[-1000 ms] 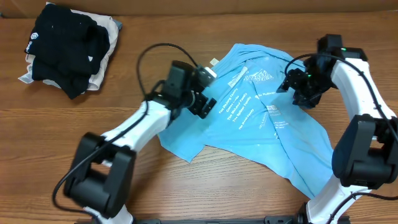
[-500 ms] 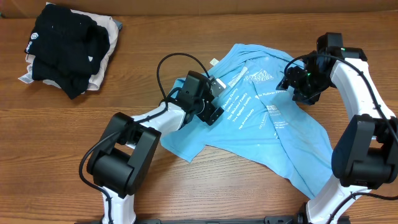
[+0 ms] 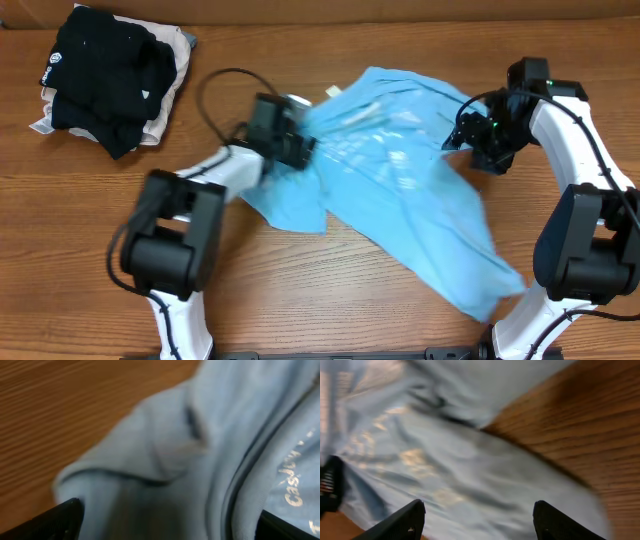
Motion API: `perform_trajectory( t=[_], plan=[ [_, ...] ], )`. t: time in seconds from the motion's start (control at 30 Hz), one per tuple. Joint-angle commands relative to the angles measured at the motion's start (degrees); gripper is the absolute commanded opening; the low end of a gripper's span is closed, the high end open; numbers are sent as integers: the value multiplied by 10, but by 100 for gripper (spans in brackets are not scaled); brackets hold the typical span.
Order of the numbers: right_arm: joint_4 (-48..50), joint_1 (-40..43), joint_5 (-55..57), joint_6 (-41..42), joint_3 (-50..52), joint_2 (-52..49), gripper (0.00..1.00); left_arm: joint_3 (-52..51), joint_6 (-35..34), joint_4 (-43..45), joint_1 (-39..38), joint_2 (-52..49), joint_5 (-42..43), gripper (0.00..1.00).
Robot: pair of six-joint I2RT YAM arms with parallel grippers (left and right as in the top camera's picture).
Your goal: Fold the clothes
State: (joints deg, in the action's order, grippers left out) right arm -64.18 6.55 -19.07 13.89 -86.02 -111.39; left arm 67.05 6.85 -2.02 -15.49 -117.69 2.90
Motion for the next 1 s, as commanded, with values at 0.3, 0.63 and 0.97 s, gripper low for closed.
perform_trajectory(
  t=[0.3, 0.63, 0.97],
  plan=[
    [14, 0, 30, 10, 141, 21, 74, -28, 6, -87, 90, -46, -78, 100],
    [130, 7, 53, 93, 327, 21, 67, -28, 6, -87, 90, -46, -77, 100],
    [174, 7, 107, 135, 368, 21, 39, -28, 6, -85, 87, -46, -73, 100]
  ],
)
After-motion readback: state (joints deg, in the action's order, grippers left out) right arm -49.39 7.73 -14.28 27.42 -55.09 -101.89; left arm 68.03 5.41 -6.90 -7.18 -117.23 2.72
